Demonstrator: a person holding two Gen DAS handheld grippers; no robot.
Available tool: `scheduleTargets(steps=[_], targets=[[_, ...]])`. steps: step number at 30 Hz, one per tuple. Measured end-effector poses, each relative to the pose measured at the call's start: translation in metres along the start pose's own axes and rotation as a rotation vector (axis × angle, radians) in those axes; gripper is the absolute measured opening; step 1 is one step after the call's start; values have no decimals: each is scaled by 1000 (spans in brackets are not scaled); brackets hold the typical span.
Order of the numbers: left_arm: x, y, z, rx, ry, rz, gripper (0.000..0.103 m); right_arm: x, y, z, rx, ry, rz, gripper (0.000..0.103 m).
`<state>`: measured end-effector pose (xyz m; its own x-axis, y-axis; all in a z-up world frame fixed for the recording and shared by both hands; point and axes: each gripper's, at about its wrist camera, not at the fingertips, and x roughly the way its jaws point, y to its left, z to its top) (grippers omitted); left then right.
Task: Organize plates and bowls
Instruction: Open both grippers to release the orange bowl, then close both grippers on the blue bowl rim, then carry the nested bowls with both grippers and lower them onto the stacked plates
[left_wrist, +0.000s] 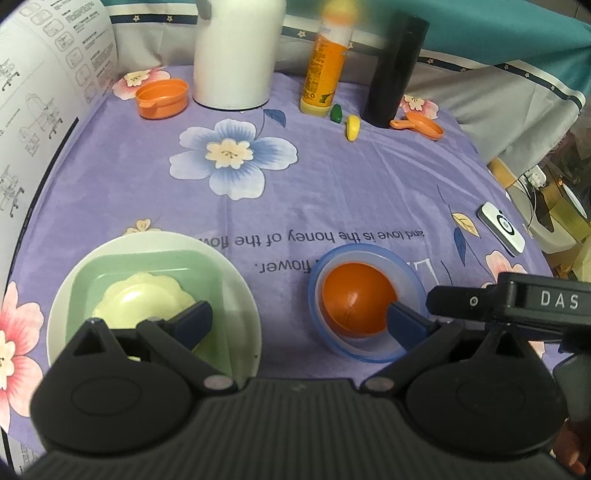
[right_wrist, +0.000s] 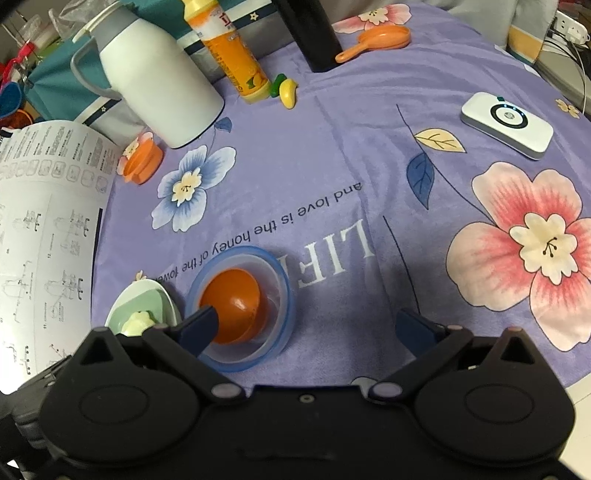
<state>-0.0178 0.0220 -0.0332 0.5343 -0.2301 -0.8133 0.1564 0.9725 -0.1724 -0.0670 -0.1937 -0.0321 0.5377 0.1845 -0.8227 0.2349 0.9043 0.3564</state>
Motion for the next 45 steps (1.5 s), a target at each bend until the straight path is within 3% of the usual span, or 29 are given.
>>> scheduleTargets(steps=[7, 13, 17, 24, 29, 32, 36, 39, 45], targets=[[8, -2, 3, 21, 3, -16, 101, 8, 5, 5, -4, 13, 4, 103], [14, -7, 5, 44, 1, -34, 87, 11, 12, 11, -45, -20, -13, 102], [19, -9, 8, 44, 9, -54, 75, 17, 14, 14, -51, -9, 1, 88], [31, -14, 8, 58, 47, -80, 57, 29, 19, 13, -64, 34, 29, 74], [37, -13, 7, 55, 62, -86, 49, 34, 20, 12, -69, 45, 48, 68], [39, -14, 7, 59, 66, -96, 37, 37, 21, 11, -72, 50, 54, 58], [41, -17, 5, 71, 61, -87, 36, 39, 25, 10, -102, 39, 39, 38], [45, -16, 5, 68, 74, -85, 36, 40, 28, 10, -126, 28, 25, 32], [53, -16, 2, 70, 109, -83, 35, 48, 25, 8, -113, 65, 26, 31]])
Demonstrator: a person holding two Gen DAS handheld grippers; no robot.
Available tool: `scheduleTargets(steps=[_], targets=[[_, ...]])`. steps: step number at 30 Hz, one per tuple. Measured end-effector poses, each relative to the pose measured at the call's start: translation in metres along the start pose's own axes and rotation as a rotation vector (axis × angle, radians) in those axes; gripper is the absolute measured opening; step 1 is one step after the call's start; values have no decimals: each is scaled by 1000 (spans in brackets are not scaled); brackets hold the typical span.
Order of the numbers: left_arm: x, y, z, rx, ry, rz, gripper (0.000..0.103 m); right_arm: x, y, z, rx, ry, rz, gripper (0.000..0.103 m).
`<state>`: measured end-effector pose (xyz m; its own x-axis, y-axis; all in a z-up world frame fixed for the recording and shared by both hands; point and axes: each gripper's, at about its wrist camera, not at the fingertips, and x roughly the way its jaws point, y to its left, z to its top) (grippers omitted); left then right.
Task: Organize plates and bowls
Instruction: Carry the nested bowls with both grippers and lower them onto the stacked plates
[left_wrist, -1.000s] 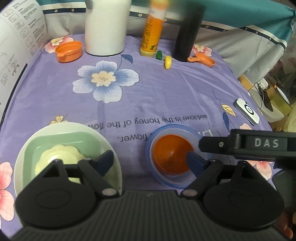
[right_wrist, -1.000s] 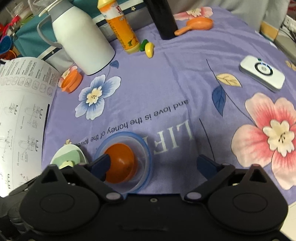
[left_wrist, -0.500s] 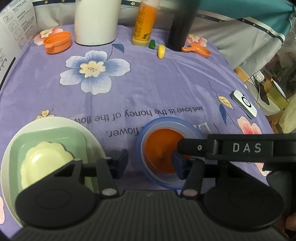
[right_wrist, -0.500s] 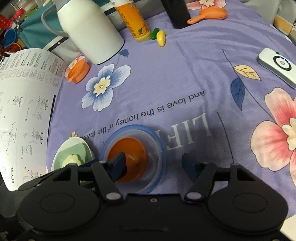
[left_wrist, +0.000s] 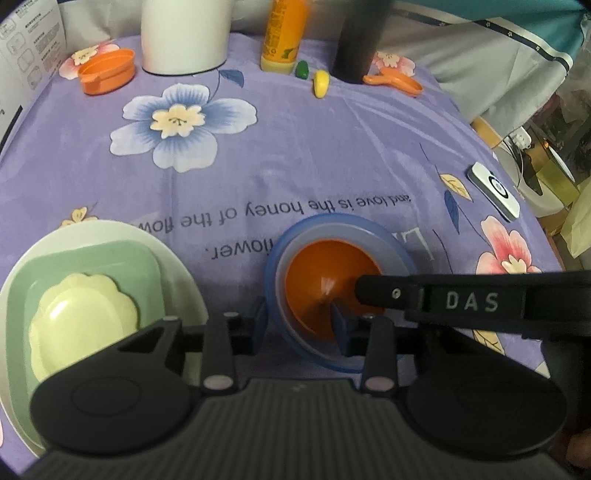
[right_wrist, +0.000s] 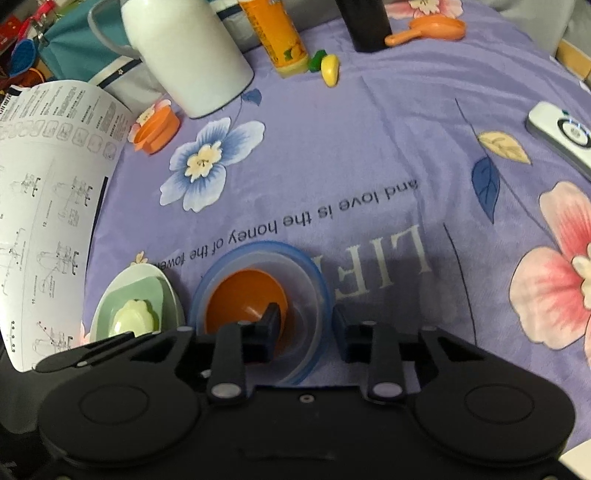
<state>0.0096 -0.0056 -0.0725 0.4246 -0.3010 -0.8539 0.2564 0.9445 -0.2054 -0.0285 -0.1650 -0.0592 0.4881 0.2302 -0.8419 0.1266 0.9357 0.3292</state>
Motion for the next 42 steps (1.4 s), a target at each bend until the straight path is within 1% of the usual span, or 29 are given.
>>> scheduleTargets(steps=[2, 5, 8, 14, 17, 23, 32, 38, 42], targets=[[0, -1, 0, 1, -1, 7, 34, 0, 2, 0, -10, -6, -6, 30], [-1, 1, 1, -13, -4, 23, 29, -4, 3, 1, -18, -19, -2, 27], [-3, 5, 3, -40, -1, 14, 26, -6, 4, 2, -15, -25, -2, 26], [-12, 3, 5, -37, -18, 21, 26, -11, 4, 7, 17, -10, 0, 26], [-20, 5, 8, -46, -31, 25, 26, -13, 11, 12, 19, -1, 3, 26], [-43, 28, 13, -88, -59, 51, 26, -16, 44, 20, -35, 6, 27, 26], [-74, 87, 8, -169, -84, 118, 26, -1, 114, 22, -134, 60, 84, 26], [-87, 125, -4, -224, -75, 150, 26, 17, 154, 15, -194, 111, 104, 26], [-88, 140, -13, -251, -62, 162, 26, 27, 168, 11, -215, 142, 106, 26]])
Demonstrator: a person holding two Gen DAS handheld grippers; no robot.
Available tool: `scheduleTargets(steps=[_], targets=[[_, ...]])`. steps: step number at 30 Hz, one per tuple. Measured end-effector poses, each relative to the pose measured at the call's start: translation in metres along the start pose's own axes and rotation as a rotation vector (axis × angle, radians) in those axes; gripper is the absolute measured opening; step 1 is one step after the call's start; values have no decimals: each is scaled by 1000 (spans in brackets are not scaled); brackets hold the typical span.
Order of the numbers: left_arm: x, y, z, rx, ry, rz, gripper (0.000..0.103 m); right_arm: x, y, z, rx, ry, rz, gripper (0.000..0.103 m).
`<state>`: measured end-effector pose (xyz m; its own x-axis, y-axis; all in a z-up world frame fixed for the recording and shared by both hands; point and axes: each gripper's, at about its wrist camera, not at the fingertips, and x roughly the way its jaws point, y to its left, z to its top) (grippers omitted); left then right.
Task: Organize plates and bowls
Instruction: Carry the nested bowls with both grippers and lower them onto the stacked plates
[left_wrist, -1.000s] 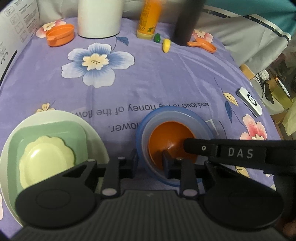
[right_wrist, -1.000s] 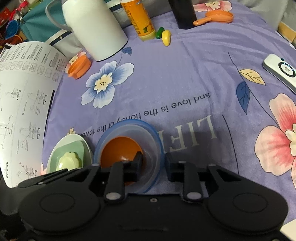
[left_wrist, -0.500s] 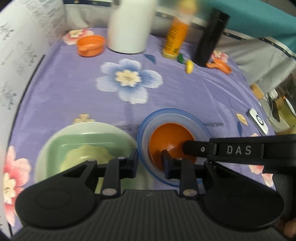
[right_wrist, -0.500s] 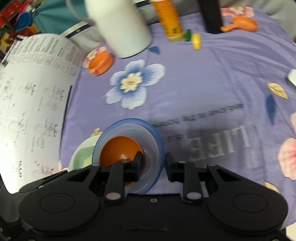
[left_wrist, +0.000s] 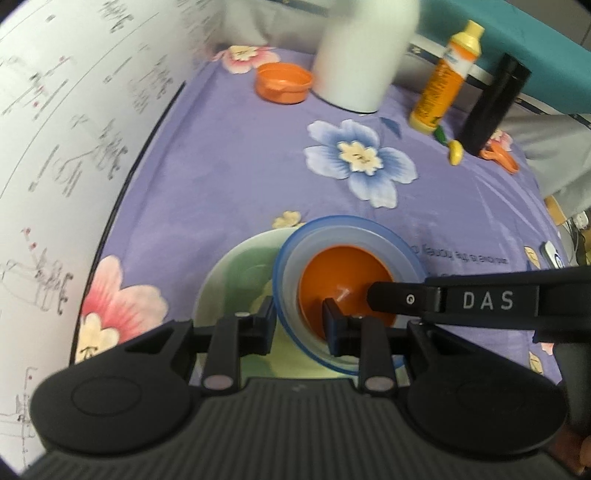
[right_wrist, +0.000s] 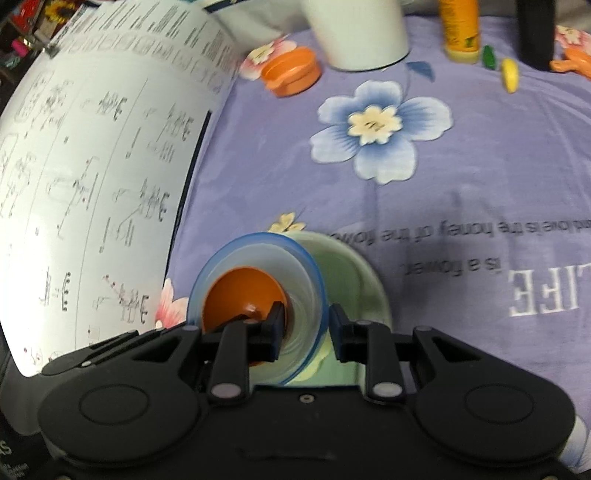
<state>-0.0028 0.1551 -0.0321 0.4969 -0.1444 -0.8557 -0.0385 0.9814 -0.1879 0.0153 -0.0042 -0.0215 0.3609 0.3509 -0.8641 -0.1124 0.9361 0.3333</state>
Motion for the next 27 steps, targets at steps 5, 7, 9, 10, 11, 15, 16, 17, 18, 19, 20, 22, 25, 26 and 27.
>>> scheduleTargets(steps=[5, 7, 9, 10, 11, 15, 16, 17, 18, 19, 20, 22, 25, 26, 27], targets=[[5, 13, -4, -22, 19, -1, 26, 10, 7, -2, -10, 26, -9, 26], [7, 15, -5, -23, 25, -3, 26, 10, 7, -6, -9, 33, -12, 26], [9, 14, -5, -24, 31, -5, 26, 13, 6, -6, -3, 40, -14, 26], [10, 14, -5, -24, 34, -6, 26, 14, 6, -6, -2, 42, -15, 26], [11, 14, -6, -24, 36, -7, 26, 16, 5, -6, 0, 44, -16, 26], [16, 15, -5, -27, 43, -11, 26, 23, 3, -4, 3, 49, -21, 26], [18, 14, -5, -27, 44, -12, 26, 24, 2, -4, 4, 50, -22, 26], [19, 14, -5, -28, 46, -12, 26, 26, 2, -4, 5, 51, -23, 26], [20, 14, -5, -28, 47, -13, 26, 27, 1, -4, 6, 52, -23, 26], [21, 14, -5, -27, 48, -13, 26, 28, 0, -4, 7, 55, -23, 26], [22, 14, -6, -25, 48, -13, 26, 29, 0, -4, 7, 57, -24, 27], [23, 14, -6, -27, 53, -15, 27, 30, 1, -4, 4, 58, -24, 28], [24, 14, -7, -29, 53, -11, 32, 30, 1, -5, -3, 53, -23, 29], [24, 14, -7, -29, 50, -11, 33, 30, 2, -5, -8, 49, -23, 29], [24, 14, -6, -30, 48, -12, 35, 29, 2, -5, -11, 46, -22, 30]])
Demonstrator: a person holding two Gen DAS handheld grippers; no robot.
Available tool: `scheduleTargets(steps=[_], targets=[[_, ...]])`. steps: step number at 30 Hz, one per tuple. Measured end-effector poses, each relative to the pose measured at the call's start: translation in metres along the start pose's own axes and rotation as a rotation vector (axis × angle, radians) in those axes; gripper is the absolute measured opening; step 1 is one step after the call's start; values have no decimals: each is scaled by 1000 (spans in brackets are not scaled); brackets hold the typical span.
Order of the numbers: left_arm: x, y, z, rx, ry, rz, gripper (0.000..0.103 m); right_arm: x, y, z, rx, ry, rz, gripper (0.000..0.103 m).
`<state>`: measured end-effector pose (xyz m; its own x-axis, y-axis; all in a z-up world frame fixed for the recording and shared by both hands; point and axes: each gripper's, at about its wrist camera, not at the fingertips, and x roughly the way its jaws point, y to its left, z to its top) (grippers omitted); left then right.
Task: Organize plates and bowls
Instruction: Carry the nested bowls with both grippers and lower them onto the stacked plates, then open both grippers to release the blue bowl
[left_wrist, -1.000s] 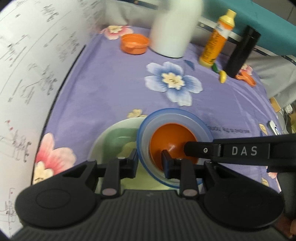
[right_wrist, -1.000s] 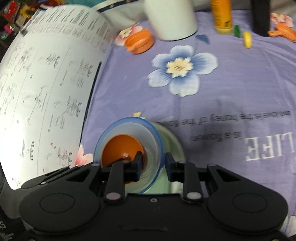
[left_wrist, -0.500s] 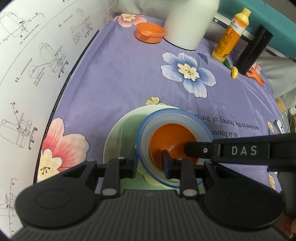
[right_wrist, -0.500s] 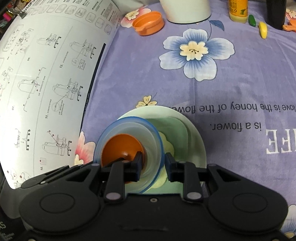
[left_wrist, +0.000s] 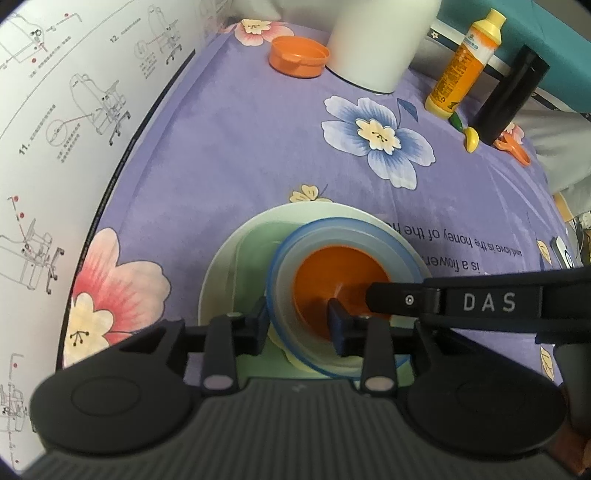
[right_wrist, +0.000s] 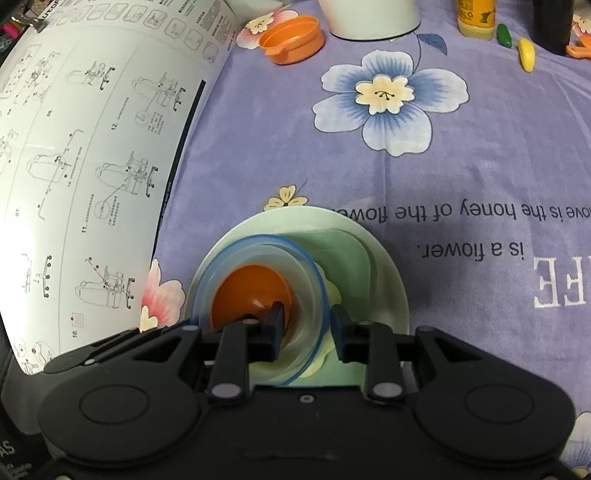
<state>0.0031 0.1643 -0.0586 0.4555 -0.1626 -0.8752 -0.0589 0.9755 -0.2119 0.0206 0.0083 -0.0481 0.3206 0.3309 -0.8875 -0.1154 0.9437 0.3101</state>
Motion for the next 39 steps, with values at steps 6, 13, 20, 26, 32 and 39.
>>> scheduleTargets(steps=[6, 13, 20, 26, 32, 39], targets=[[-3, 0, 0, -1, -14, -1, 38, -5, -1, 1, -1, -12, 8, 31], [-8, 0, 0, -4, -27, 7, 43, -12, -1, -1, 2, -27, 14, 31], [-28, -1, 0, 8, -100, 30, 78, -30, -3, -1, 4, -73, 13, 47], [-56, -3, -1, 19, -205, 36, 103, -59, -3, -5, -51, -167, 4, 85], [-78, -8, -9, 53, -261, 23, 103, -87, -13, -15, -73, -231, 28, 103], [-93, -21, -29, 129, -289, 36, 103, -111, -22, -35, -131, -279, 18, 103]])
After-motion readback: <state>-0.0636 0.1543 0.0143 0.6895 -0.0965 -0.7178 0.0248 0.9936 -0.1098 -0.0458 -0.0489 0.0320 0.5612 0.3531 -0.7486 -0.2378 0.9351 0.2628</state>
